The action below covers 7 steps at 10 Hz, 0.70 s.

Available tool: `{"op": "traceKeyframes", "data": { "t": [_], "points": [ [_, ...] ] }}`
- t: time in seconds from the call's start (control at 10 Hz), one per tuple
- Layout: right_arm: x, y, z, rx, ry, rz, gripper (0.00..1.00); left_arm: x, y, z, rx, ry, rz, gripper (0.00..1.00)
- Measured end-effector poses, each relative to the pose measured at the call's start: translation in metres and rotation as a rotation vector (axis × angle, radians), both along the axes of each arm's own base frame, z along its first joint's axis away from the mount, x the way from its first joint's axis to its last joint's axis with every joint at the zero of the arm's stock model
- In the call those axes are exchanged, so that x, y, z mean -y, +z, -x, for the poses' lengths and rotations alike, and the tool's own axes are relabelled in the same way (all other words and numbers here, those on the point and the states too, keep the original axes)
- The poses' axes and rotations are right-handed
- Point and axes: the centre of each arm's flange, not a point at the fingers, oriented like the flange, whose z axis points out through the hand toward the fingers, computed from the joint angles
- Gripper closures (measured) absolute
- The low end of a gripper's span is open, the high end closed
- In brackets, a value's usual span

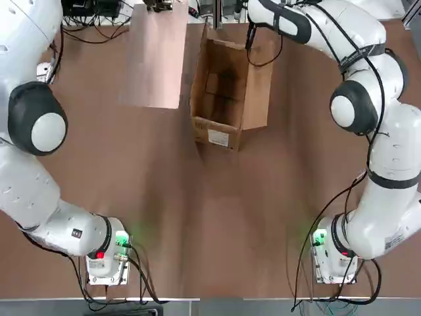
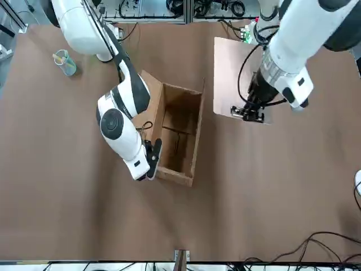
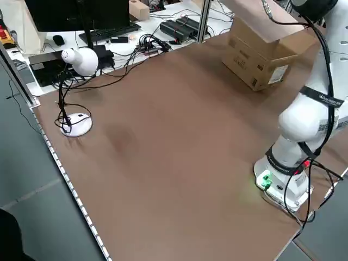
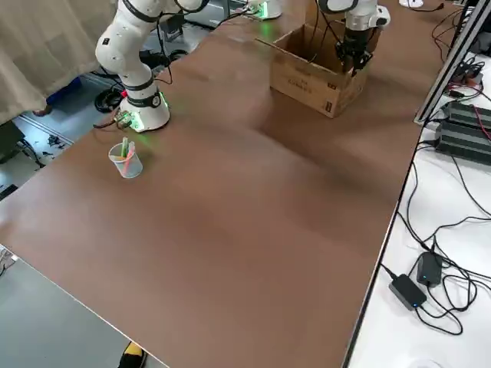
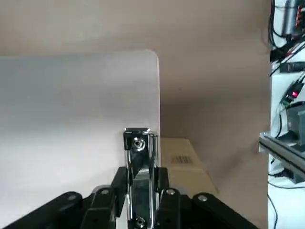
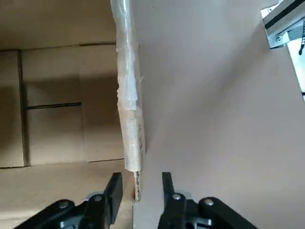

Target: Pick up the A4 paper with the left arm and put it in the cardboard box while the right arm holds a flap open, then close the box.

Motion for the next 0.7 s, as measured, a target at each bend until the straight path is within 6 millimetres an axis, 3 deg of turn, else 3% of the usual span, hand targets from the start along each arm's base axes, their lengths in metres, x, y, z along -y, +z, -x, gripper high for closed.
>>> {"op": "traceKeyframes", "data": {
  "t": [0.2, 0.4, 0.6, 0.7],
  "points": [
    [0.011, 0.016, -0.002, -0.05, -0.024, 0.0, 0.56, 0.025, -0.003, 0.004, 0.022, 0.015, 0.023, 0.7],
    [0.045, 0.043, -0.011, -0.108, -0.087, -0.023, 0.52, 0.044, -0.005, 0.008, 0.043, 0.015, 0.043, 0.7],
    [0.078, 0.092, -0.01, -0.124, -0.186, -0.034, 0.44, 0.066, -0.006, 0.017, 0.051, 0.003, 0.056, 0.7],
    [0.092, 0.118, -0.004, -0.127, -0.23, -0.036, 0.33, 0.078, -0.006, 0.022, 0.06, -0.005, 0.066, 0.7]
  ]
}}
